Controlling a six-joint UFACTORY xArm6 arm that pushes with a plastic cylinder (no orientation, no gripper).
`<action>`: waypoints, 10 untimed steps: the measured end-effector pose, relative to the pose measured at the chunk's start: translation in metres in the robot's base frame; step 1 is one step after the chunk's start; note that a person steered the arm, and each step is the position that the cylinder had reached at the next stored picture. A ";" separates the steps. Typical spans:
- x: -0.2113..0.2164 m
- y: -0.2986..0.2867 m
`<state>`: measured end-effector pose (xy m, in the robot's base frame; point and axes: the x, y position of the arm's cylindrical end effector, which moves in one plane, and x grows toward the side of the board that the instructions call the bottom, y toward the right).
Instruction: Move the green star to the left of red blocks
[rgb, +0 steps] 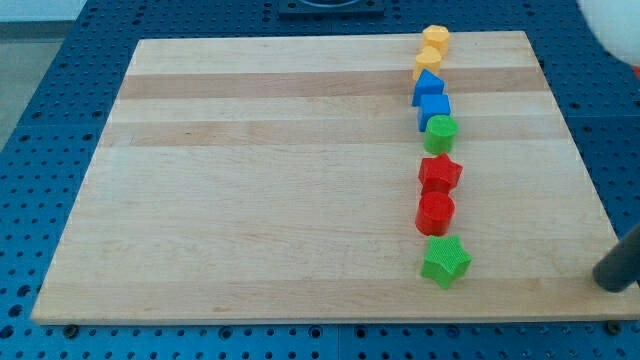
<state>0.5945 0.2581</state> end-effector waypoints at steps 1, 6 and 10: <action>0.000 -0.023; 0.000 -0.101; -0.021 -0.206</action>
<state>0.5739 0.0520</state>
